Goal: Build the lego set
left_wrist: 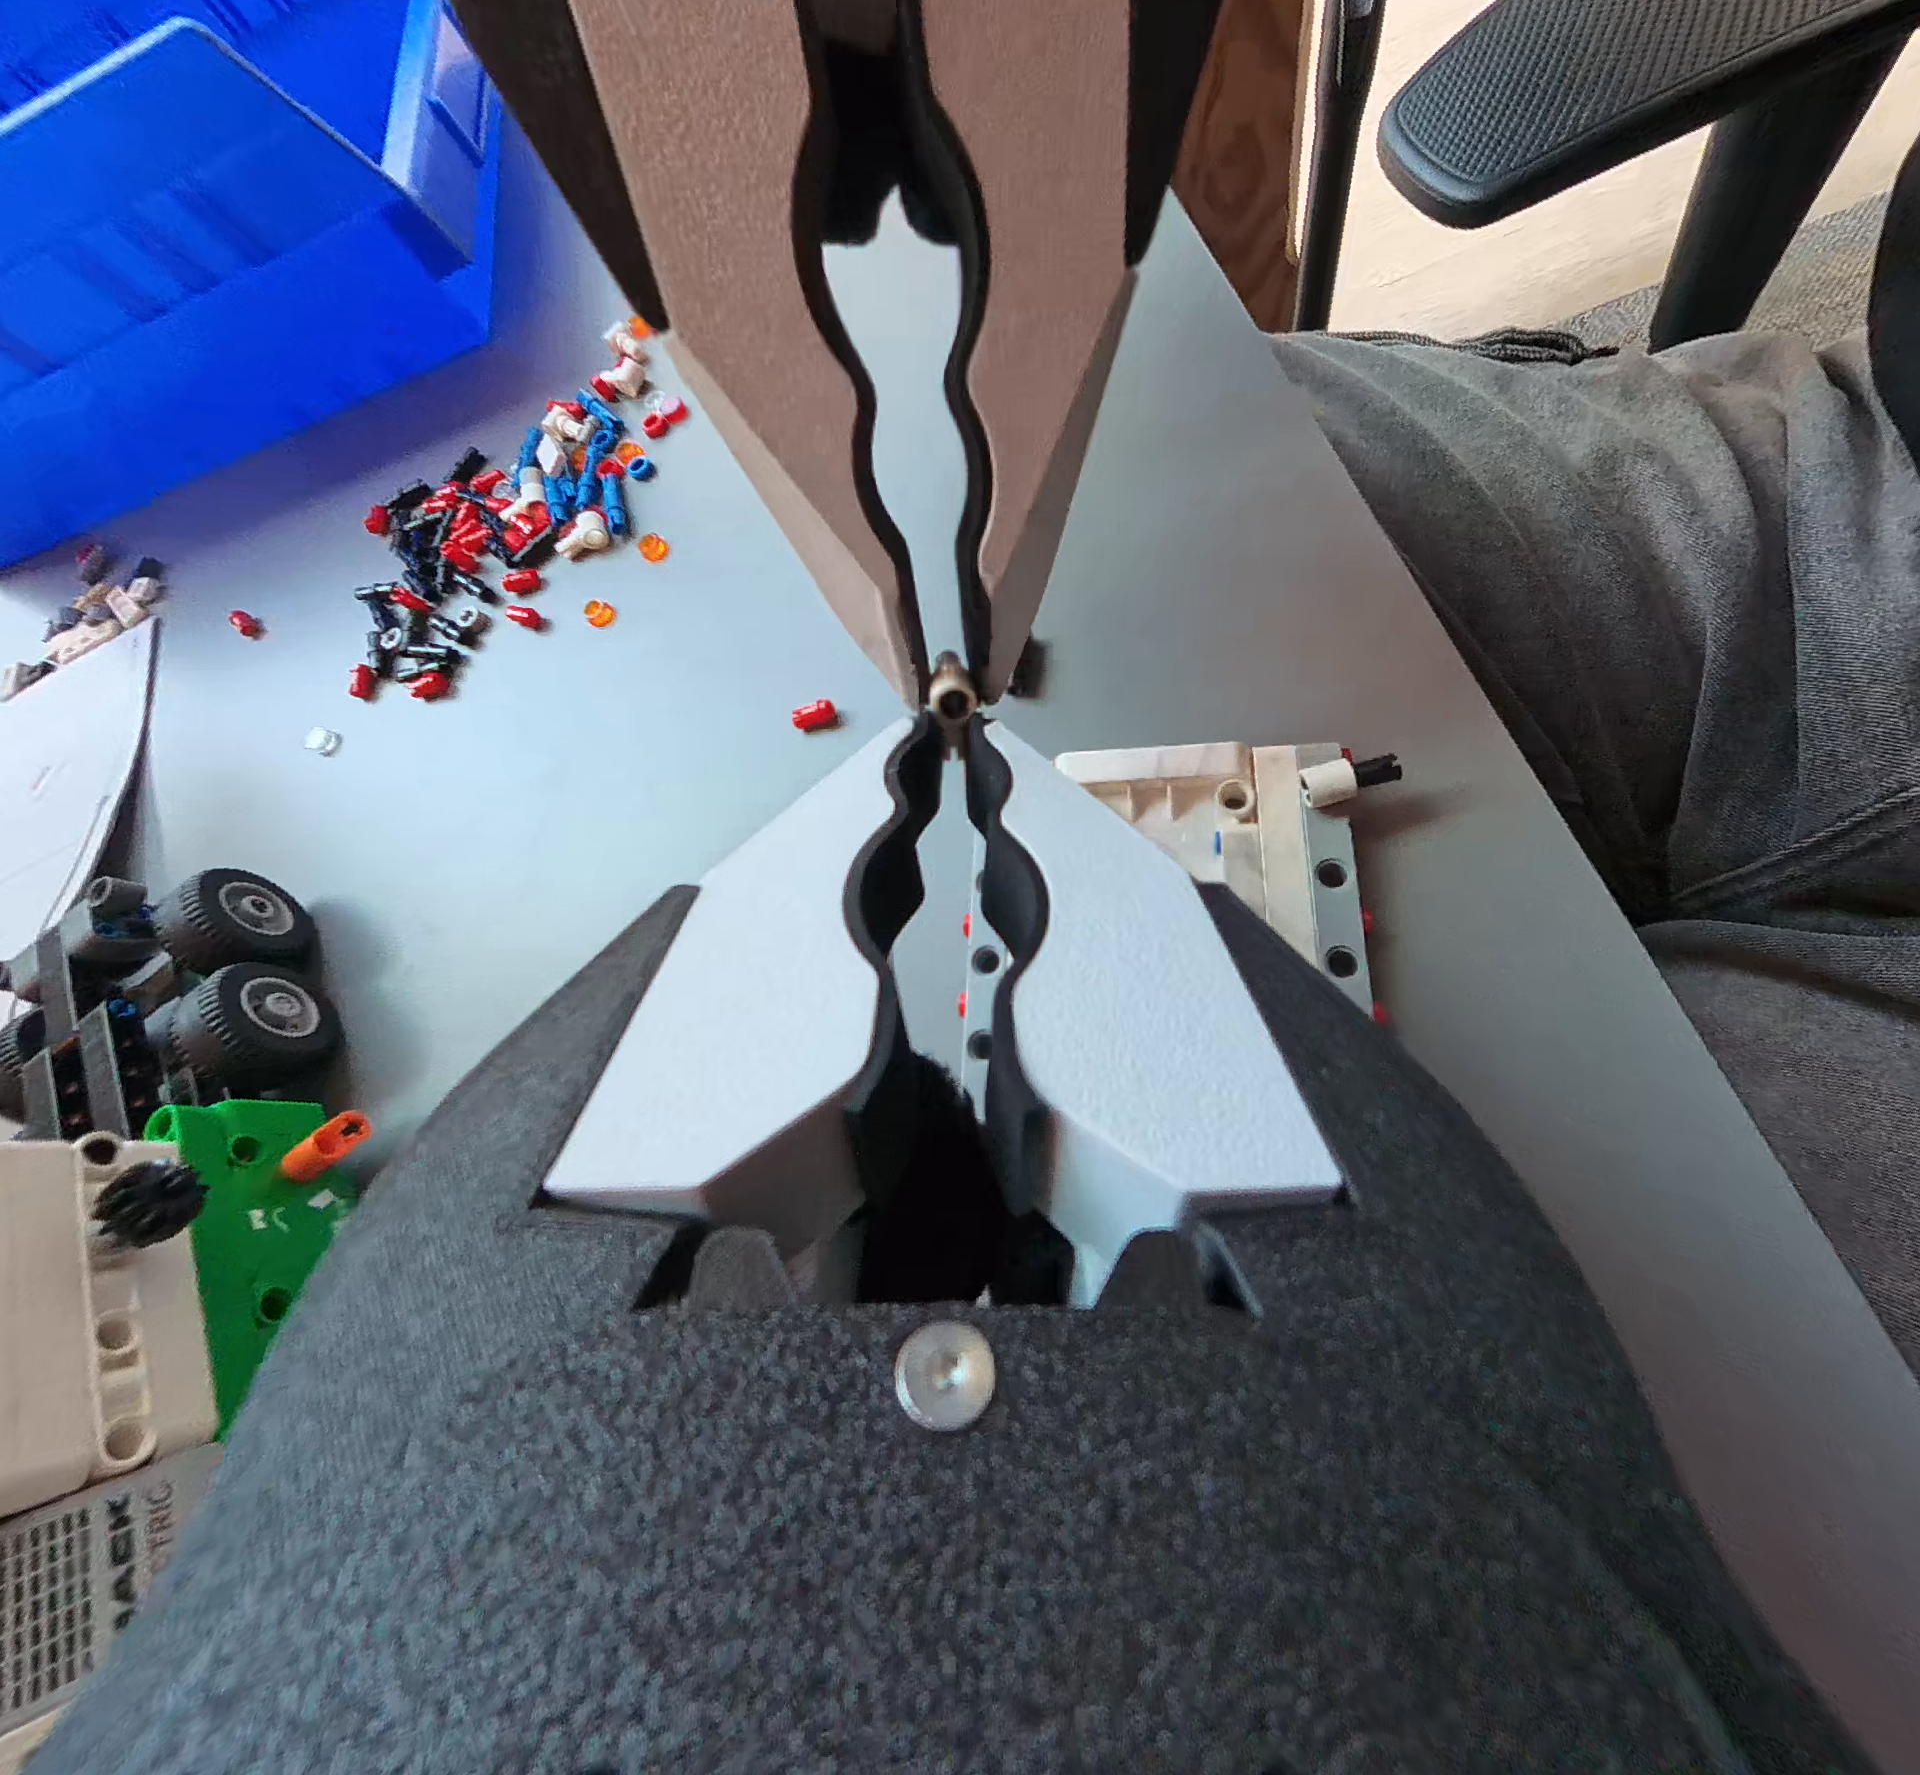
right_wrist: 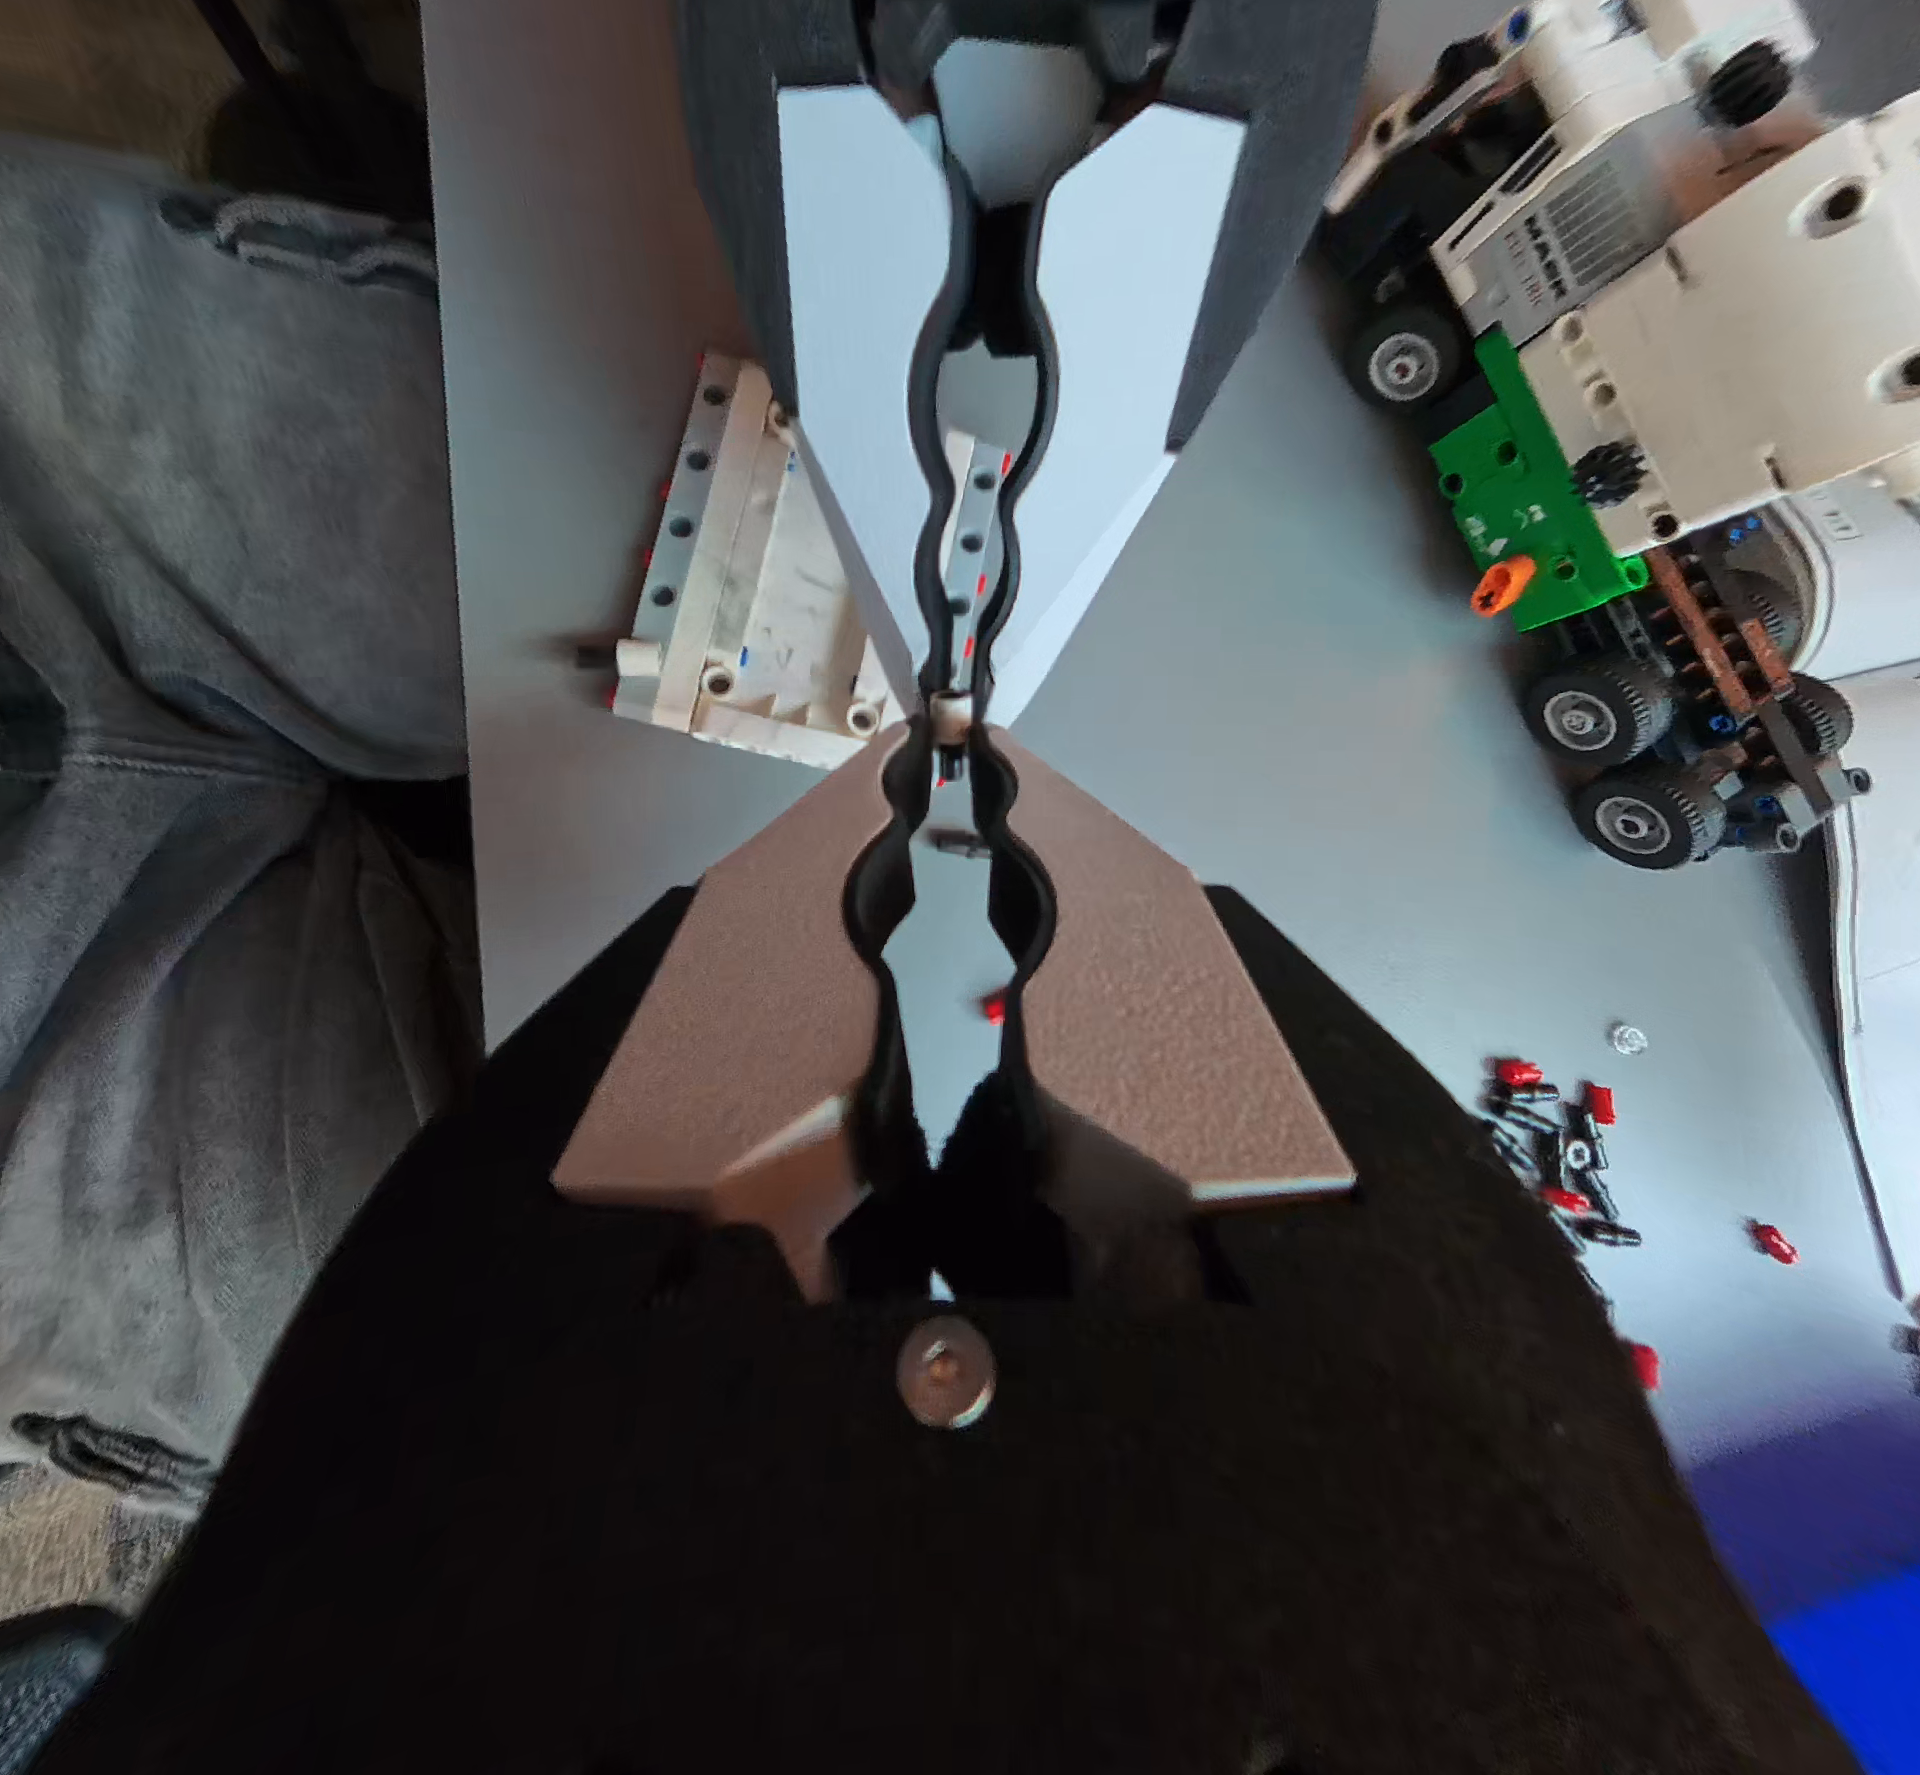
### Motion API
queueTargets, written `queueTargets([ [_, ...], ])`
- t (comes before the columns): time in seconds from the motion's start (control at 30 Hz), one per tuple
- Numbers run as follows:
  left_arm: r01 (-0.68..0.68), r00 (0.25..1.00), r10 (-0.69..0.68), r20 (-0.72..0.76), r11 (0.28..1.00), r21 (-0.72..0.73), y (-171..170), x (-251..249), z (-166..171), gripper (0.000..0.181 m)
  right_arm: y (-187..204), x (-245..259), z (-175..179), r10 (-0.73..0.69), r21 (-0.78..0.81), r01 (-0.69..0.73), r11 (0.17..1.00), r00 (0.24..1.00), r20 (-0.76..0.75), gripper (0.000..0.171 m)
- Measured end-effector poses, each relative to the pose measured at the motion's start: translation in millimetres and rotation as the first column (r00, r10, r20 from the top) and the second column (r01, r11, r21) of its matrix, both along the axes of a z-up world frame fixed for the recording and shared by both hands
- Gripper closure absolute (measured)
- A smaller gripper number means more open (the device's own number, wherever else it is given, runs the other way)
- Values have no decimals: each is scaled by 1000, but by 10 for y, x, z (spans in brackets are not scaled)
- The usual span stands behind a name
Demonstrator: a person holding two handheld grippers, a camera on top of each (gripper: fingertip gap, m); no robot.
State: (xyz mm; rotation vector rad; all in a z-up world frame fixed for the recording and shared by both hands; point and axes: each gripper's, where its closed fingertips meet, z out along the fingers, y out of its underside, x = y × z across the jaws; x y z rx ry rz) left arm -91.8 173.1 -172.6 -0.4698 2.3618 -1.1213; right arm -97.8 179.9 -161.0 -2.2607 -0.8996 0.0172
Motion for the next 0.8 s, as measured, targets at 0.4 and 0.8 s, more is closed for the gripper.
queueTargets([
  [0.4, 47, 998, -49, -39, 996, -69, -33, -53, 24, 179, -9, -54, 47, -5, 44, 11, 999, 992, -126, 165],
  [0.8, 39, 998, -42, -50, 998, -58, -19, -54, 4, 179, 20, -60, 37, -11, 32, 15, 999, 993, -115, 166],
])
